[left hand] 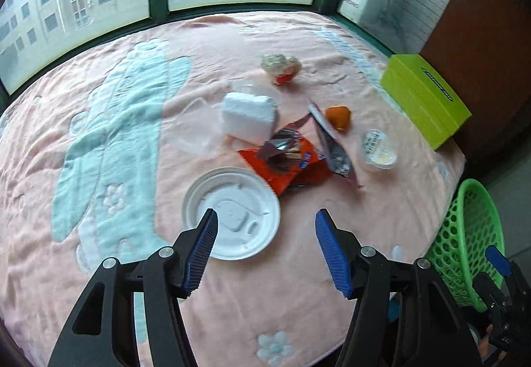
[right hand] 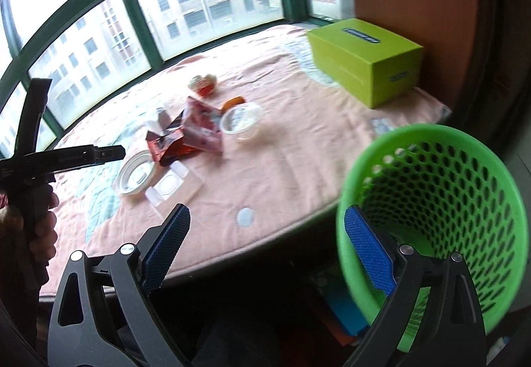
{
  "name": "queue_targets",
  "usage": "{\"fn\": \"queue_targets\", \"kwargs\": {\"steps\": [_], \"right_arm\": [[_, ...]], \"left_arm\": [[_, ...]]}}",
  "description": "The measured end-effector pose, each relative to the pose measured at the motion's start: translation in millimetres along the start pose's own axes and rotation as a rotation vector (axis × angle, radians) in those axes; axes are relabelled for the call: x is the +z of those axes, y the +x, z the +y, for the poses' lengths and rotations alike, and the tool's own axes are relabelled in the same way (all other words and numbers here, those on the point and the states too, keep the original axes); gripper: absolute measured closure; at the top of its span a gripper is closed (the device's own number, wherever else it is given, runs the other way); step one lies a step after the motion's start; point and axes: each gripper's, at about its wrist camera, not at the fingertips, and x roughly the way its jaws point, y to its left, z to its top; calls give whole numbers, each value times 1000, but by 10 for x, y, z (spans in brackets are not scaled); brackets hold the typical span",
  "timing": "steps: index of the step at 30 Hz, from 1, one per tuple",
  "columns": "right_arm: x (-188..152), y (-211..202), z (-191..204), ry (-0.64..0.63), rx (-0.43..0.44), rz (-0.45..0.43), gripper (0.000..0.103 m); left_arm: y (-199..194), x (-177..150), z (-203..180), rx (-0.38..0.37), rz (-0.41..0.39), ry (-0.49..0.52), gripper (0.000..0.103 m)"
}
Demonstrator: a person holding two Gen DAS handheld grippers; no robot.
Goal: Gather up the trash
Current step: 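Return both tools to the table and approach the white round lid and clear tray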
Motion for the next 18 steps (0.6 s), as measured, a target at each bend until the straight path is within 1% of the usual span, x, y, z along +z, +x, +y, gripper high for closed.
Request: {"fn": "queue_targets", "kwargs": {"steps": [3, 6, 7, 11, 13, 16, 18], "right_arm": [[27, 112, 170, -43, 29, 16, 10], [54, 221, 337, -83, 57, 29, 10], [64, 264, 385, -94, 66, 35, 10], [82, 424, 561, -135, 93, 60, 10], [86, 506, 627, -152, 99, 77, 10], [86, 626, 719, -177, 110, 99, 9], [87, 697, 767, -193, 113, 112, 9]], "left_arm": [[83, -2, 290, 31, 9, -44, 46], [176, -3, 514, 40, 26, -69, 51], [211, 8, 565, 32, 32, -74, 52], [363, 15, 660, 10, 59, -66, 56], [447, 12, 671, 4, 75, -54, 62], [586, 21, 702, -14, 102, -58, 65], [664, 28, 723, -21, 117, -61, 66]]}}
